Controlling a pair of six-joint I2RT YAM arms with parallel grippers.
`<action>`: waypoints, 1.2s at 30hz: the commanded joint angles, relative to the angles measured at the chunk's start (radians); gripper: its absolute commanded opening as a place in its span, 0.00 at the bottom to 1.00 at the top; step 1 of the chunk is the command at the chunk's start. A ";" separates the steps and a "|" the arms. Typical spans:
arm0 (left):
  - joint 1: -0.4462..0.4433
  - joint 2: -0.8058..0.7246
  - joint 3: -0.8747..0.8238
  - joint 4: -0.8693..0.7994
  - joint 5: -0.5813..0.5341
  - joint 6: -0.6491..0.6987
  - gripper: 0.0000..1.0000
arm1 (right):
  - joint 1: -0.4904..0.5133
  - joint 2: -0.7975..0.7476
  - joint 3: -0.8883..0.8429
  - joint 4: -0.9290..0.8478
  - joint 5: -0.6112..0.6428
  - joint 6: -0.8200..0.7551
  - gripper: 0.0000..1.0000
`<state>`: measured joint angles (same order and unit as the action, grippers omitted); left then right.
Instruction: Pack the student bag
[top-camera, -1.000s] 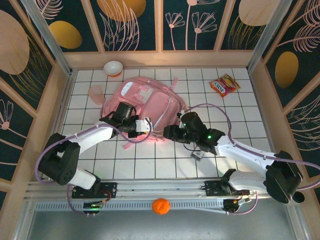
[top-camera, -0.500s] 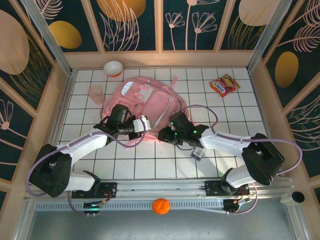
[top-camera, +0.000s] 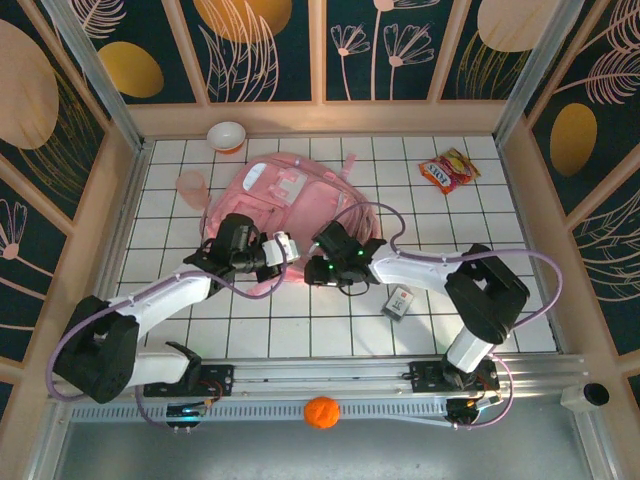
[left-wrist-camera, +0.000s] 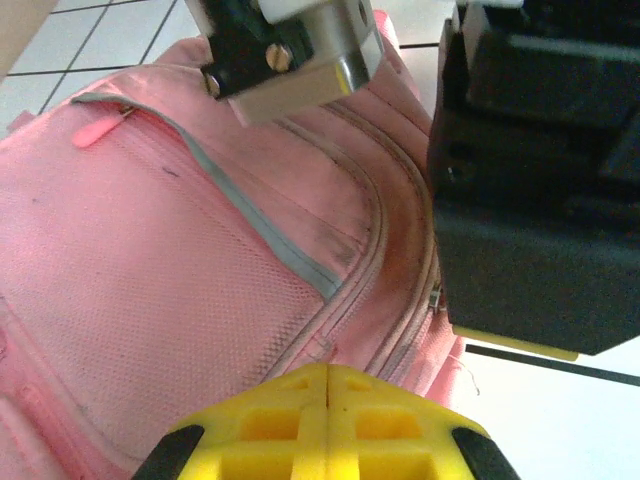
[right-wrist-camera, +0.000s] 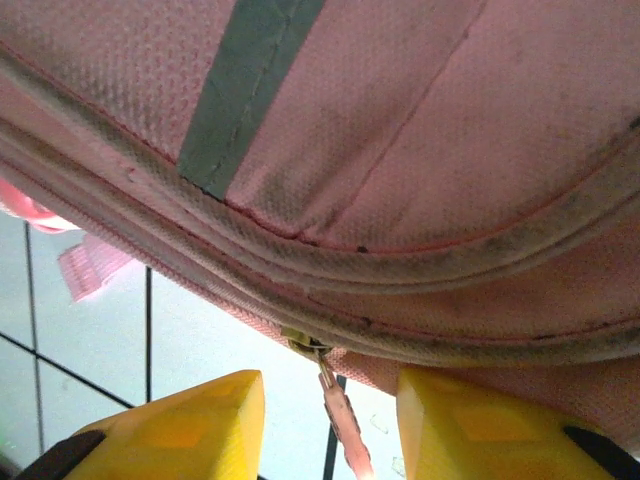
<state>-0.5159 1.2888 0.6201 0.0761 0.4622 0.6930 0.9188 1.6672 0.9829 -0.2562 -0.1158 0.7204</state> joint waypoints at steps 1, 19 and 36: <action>0.007 -0.034 -0.025 0.062 0.000 -0.049 0.00 | 0.014 0.034 0.036 -0.081 0.098 -0.030 0.36; 0.007 0.010 0.020 0.029 -0.040 0.030 0.46 | 0.036 -0.102 -0.015 -0.082 0.181 0.016 0.00; 0.005 0.257 0.266 -0.185 0.004 0.310 0.73 | 0.022 -0.207 -0.059 0.006 0.161 -0.016 0.00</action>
<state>-0.5159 1.5166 0.8547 0.0059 0.4377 0.8886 0.9489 1.4940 0.9379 -0.2726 0.0189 0.7147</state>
